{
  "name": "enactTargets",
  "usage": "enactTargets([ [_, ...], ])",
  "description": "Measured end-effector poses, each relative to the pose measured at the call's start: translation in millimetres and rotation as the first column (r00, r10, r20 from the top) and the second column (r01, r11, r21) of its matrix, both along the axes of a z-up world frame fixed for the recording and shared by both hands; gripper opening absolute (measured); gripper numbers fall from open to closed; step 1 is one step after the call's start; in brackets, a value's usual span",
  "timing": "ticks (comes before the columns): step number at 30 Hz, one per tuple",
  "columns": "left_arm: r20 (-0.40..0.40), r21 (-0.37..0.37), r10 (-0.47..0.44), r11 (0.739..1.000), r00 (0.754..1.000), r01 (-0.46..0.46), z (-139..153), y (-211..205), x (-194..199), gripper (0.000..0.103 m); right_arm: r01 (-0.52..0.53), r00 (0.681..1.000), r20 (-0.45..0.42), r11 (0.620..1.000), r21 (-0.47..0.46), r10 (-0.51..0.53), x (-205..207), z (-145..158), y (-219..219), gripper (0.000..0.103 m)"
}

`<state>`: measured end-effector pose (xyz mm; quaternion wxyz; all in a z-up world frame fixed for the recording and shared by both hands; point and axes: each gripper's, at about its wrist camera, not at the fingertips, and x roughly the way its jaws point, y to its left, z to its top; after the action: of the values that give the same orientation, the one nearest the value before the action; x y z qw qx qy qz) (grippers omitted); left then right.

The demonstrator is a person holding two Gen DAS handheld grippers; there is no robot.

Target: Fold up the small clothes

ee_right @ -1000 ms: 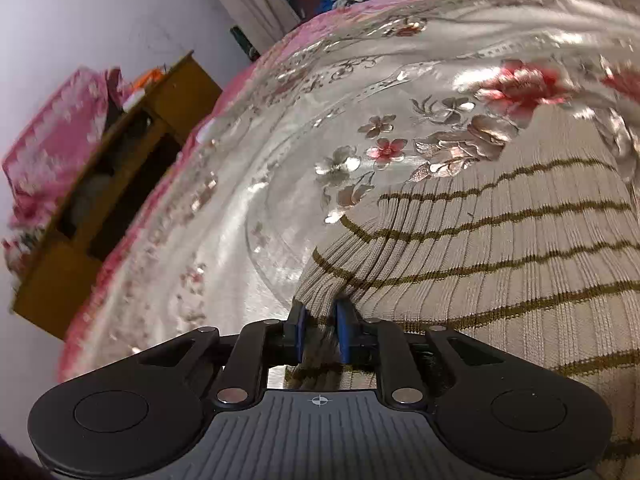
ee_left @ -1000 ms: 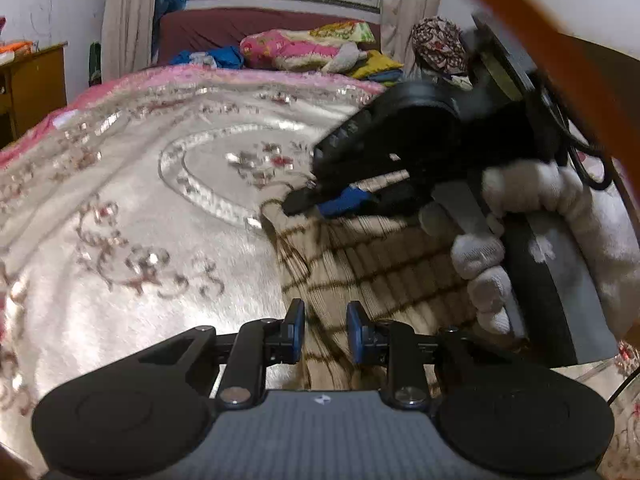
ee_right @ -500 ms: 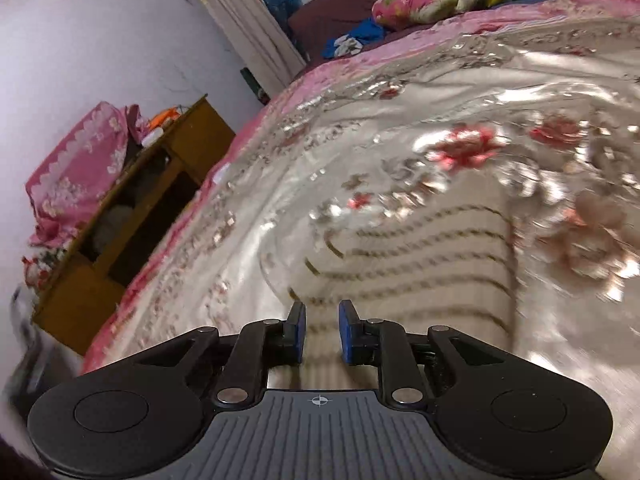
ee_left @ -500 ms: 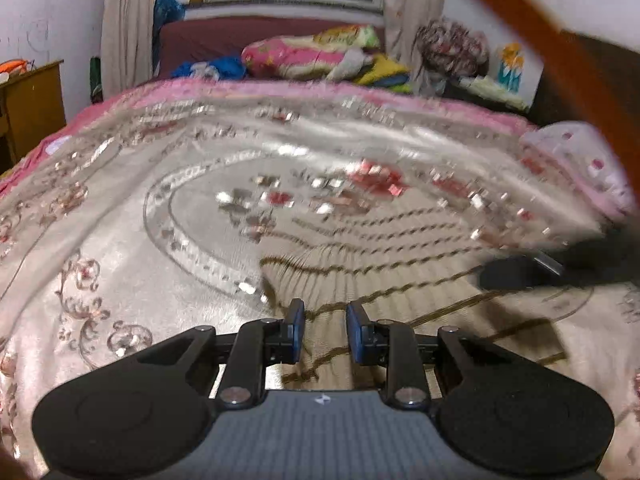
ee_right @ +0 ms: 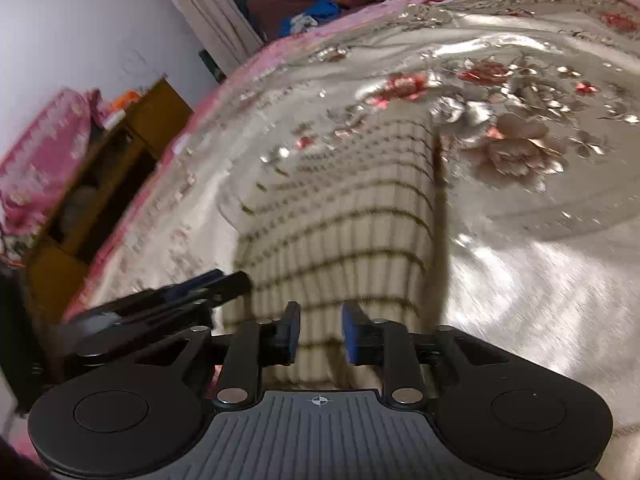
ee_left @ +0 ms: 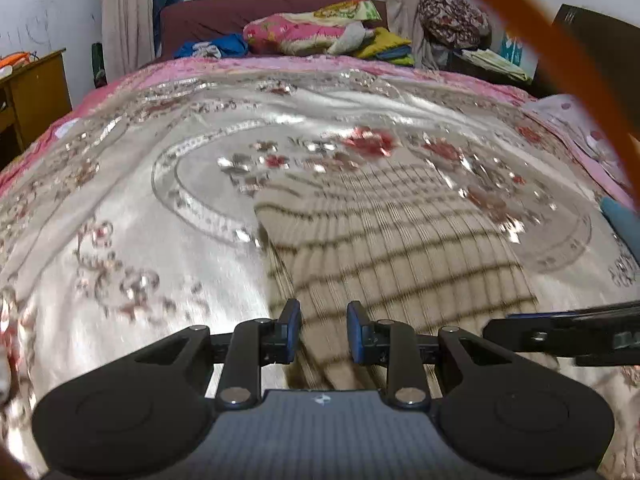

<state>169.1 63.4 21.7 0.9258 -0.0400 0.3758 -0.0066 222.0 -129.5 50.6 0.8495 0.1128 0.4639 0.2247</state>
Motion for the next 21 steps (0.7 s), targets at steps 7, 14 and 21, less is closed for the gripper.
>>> enactTargets([
  [7,-0.007,0.003,0.003,1.000,1.000,-0.003,5.8,-4.3,-29.2,0.033,0.033,0.999,0.039,0.999,-0.025,-0.032,-24.0,12.9,-2.5,0.026],
  [14,0.014,-0.004,0.006,1.000,1.000,-0.006,15.4,-7.3,-54.2,0.033,0.030,0.997,0.067,0.999,-0.043,-0.027,-48.7,27.5,-0.4,0.026],
  [21,0.022,0.003,0.000,1.000,1.000,0.000,20.4,-12.2,-71.7,0.034,0.022,0.998,0.061,0.999,-0.028,-0.020,-68.6,30.2,2.4,0.026],
])
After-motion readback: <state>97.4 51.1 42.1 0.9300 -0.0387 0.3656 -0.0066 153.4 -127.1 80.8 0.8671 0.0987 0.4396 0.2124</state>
